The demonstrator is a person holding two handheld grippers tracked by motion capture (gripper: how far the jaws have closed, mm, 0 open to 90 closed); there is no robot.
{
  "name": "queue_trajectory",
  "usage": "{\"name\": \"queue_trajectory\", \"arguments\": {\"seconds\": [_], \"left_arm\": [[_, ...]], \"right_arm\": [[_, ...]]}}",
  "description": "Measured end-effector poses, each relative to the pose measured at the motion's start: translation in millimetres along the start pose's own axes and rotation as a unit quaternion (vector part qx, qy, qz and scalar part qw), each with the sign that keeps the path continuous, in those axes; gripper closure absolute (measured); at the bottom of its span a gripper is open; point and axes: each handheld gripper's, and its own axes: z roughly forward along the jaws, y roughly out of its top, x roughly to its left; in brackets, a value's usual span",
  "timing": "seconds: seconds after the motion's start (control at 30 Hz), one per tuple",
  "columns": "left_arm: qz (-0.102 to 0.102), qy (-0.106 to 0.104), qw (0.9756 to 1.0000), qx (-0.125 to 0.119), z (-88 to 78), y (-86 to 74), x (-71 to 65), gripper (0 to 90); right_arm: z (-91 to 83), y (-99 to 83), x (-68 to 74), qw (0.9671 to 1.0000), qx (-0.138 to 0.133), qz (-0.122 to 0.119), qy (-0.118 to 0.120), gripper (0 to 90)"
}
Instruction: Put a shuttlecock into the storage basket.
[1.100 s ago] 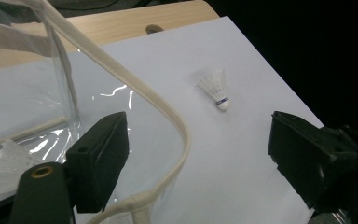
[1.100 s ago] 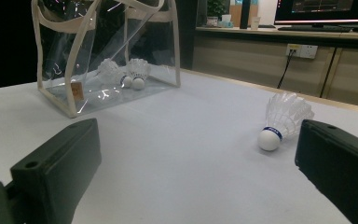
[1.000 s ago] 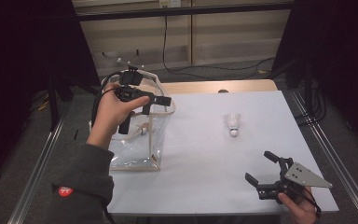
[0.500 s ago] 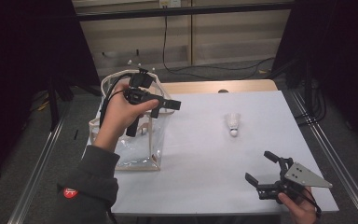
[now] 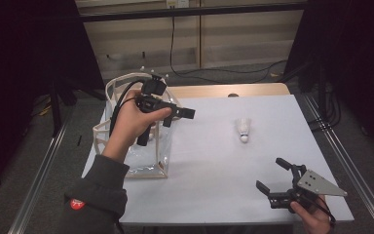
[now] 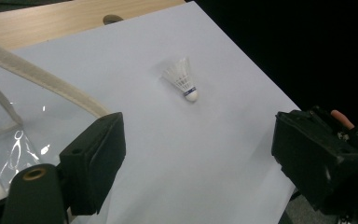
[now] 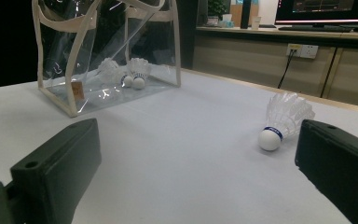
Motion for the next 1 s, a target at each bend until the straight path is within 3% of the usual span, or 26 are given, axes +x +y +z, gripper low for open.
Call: {"name": "queue_trajectory", "arguments": {"seconds": [1.0], "left_arm": [[0.017,-0.029,0.9994,0.010,19.6,-7.8,-16.9,16.7]], "right_arm": [[-0.3,0.1,0.0,1.0000,-0.001,0.001,-0.001,0.0]]}}
